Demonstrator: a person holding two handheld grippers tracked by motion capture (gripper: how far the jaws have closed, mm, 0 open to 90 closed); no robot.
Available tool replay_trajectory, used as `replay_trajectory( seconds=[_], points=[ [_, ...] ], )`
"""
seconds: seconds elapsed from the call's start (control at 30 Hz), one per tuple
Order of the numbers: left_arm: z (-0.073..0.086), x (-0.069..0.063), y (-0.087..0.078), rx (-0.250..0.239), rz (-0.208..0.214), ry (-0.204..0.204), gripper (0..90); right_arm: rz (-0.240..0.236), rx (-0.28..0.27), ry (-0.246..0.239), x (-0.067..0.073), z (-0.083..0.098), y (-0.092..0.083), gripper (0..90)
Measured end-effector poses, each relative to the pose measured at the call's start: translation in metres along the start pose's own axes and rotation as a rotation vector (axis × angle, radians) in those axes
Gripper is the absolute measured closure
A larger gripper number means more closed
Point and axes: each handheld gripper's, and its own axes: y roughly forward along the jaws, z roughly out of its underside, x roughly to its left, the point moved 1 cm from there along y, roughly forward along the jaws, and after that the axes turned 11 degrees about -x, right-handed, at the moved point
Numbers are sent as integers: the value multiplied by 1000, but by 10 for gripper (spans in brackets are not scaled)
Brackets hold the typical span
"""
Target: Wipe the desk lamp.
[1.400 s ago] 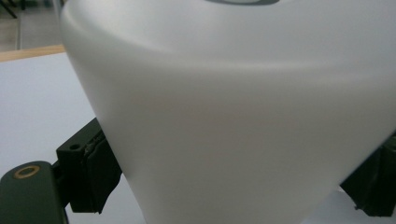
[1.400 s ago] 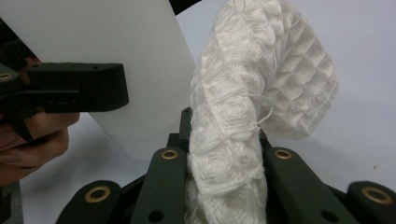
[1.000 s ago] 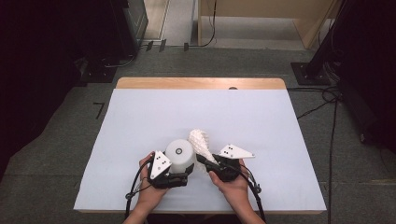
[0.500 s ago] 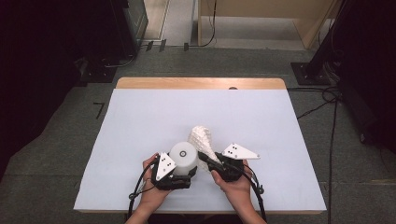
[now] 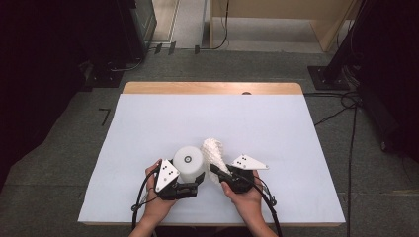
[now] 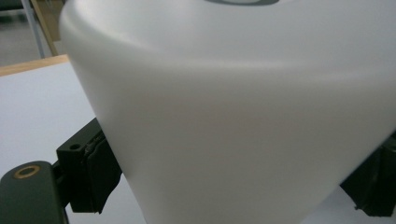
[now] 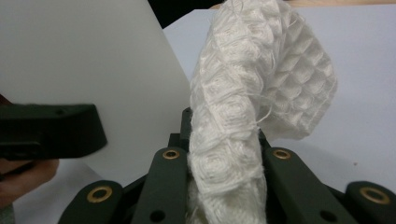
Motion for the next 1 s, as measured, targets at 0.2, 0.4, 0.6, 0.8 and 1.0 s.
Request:
replay_trajectory(
  seconds=[0.2, 0.4, 0.6, 0.8, 1.0],
  points=[
    [7, -2, 6, 36, 7, 17, 85, -35, -62, 5, 6, -12, -8, 779],
    [17, -6, 13, 71, -2, 41, 85, -42, -122, -8, 13, -27, -19, 781],
    [5, -4, 5, 16, 9, 24, 85, -24, -75, 1, 7, -14, -11, 782],
    [4, 0, 2, 0, 11, 18, 85, -20, -50, 5, 8, -7, -6, 783],
    [19, -3, 14, 45, -7, 73, 84, -38, -94, 16, 13, -17, -14, 783]
  ],
)
